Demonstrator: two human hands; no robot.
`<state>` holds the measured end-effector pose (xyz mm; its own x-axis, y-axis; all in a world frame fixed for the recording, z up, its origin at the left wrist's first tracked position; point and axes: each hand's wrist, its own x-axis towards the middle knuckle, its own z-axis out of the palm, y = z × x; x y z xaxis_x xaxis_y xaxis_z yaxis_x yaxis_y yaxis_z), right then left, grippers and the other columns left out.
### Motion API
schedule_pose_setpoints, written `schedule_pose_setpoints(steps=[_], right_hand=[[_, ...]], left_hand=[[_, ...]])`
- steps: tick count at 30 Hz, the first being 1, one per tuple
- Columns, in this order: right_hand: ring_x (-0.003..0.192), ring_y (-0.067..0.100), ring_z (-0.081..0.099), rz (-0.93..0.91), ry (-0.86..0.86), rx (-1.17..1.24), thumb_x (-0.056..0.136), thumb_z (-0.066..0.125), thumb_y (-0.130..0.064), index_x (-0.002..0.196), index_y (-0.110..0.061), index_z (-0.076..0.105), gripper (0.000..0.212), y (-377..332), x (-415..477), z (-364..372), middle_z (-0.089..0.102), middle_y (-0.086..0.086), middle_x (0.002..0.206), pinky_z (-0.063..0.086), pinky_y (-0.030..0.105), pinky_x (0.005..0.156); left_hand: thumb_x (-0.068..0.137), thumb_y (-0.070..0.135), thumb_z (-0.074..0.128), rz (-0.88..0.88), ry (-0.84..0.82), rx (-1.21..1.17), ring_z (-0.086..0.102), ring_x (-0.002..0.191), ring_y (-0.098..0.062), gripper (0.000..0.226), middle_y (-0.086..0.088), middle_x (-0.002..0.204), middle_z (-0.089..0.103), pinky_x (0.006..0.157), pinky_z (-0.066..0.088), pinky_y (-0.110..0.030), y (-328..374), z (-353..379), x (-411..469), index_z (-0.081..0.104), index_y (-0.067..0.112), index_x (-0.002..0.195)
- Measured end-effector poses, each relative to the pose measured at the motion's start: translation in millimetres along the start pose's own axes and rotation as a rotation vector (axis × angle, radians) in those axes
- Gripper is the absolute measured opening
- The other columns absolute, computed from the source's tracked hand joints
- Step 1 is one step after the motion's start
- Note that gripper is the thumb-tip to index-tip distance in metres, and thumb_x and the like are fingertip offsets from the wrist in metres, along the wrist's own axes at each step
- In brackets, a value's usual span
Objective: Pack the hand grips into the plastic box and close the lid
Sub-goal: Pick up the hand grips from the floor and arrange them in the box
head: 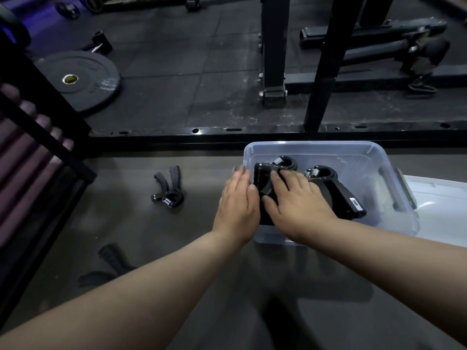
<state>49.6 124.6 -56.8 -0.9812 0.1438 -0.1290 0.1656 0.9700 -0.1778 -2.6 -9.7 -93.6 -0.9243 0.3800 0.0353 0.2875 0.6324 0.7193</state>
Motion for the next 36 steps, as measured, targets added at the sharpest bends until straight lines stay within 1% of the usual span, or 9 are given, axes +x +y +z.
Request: schedule_pose_setpoints(steps=[5, 7, 9, 12, 15, 22, 27, 31, 36], right_hand=[[0.144, 0.022, 0.02, -0.047, 0.126, -0.027, 0.096, 0.025, -0.051, 0.15, -0.017, 0.027, 0.064, -19, 9, -5, 0.025, 0.005, 0.155, 0.016, 0.039, 0.115], [0.147, 0.022, 0.013, -0.111, 0.112, -0.06, 0.097, 0.018, -0.049, 0.153, -0.017, 0.019, 0.065, -27, 18, -2, 0.018, 0.004, 0.159, 0.014, 0.04, 0.117], [0.149, 0.027, 0.005, -0.081, 0.064, -0.114, 0.095, 0.01, -0.05, 0.155, -0.019, 0.011, 0.067, -32, 30, 2, 0.008, 0.004, 0.162, 0.011, 0.049, 0.119], [0.149, 0.032, -0.005, 0.071, -0.062, -0.051, 0.097, 0.012, -0.054, 0.154, -0.024, 0.002, 0.066, -29, 44, 7, -0.004, 0.002, 0.163, 0.004, 0.059, 0.116], [0.148, 0.032, -0.005, 0.067, -0.084, -0.088, 0.097, 0.015, -0.05, 0.155, -0.023, -0.003, 0.066, -28, 41, 15, -0.007, 0.003, 0.163, 0.008, 0.059, 0.116], [0.149, 0.028, -0.009, 0.098, -0.148, -0.04, 0.095, 0.012, -0.052, 0.154, -0.027, -0.004, 0.066, -32, 41, 7, -0.009, -0.001, 0.162, 0.005, 0.058, 0.116], [0.148, 0.032, 0.004, -0.051, -0.018, -0.217, 0.093, 0.002, -0.056, 0.155, -0.023, 0.004, 0.07, -44, 42, 12, 0.002, 0.004, 0.163, 0.009, 0.057, 0.116], [0.148, 0.033, 0.004, -0.053, -0.005, -0.228, 0.095, 0.013, -0.058, 0.155, -0.023, 0.005, 0.07, -51, 45, 23, 0.001, 0.005, 0.163, 0.013, 0.056, 0.116], [0.148, 0.033, 0.005, -0.065, 0.019, -0.227, 0.091, 0.008, -0.058, 0.155, -0.023, 0.006, 0.073, -47, 44, 26, 0.003, 0.005, 0.163, 0.014, 0.057, 0.116]], left_hand=[[0.096, 0.042, 0.014, 0.039, -0.051, 0.075, 0.005, 0.149, -0.005, 0.066, 0.005, 0.164, 0.011, 0.123, 0.009, -0.032, -12, -8, -5, 0.02, 0.016, 0.156], [0.097, 0.043, 0.009, 0.056, -0.055, 0.12, 0.004, 0.15, -0.007, 0.066, 0.003, 0.164, 0.01, 0.123, 0.007, -0.031, -20, -13, -10, 0.018, 0.014, 0.156], [0.1, 0.04, 0.011, -0.005, -0.07, 0.145, 0.003, 0.15, -0.009, 0.062, 0.0, 0.164, 0.009, 0.122, 0.003, -0.028, -33, -17, -15, 0.017, 0.012, 0.155], [0.105, 0.036, 0.019, -0.179, -0.059, 0.154, 0.004, 0.15, -0.011, 0.055, 0.002, 0.164, 0.01, 0.122, 0.003, -0.028, -64, -26, -17, 0.018, 0.015, 0.156], [0.105, 0.035, 0.022, -0.196, -0.048, 0.218, 0.006, 0.151, -0.014, 0.056, -0.001, 0.164, 0.012, 0.122, 0.006, -0.03, -89, -37, -18, 0.02, 0.011, 0.155], [0.105, 0.028, 0.028, -0.309, -0.061, 0.271, 0.015, 0.149, -0.021, 0.053, -0.012, 0.16, 0.023, 0.121, 0.009, -0.028, -126, -47, -3, 0.03, 0.001, 0.15], [0.099, 0.021, 0.038, -0.377, -0.061, 0.373, 0.029, 0.143, -0.03, 0.048, -0.016, 0.154, 0.034, 0.116, 0.02, -0.036, -155, -58, 10, 0.04, 0.003, 0.143], [0.092, 0.016, 0.046, -0.427, -0.05, 0.412, 0.038, 0.135, -0.031, 0.043, -0.013, 0.147, 0.043, 0.111, 0.027, -0.033, -172, -63, 28, 0.053, 0.005, 0.133], [0.093, 0.023, 0.049, -0.464, -0.12, 0.514, 0.032, 0.138, -0.033, 0.043, -0.012, 0.151, 0.037, 0.114, 0.023, -0.035, -192, -63, 40, 0.053, 0.006, 0.131]])
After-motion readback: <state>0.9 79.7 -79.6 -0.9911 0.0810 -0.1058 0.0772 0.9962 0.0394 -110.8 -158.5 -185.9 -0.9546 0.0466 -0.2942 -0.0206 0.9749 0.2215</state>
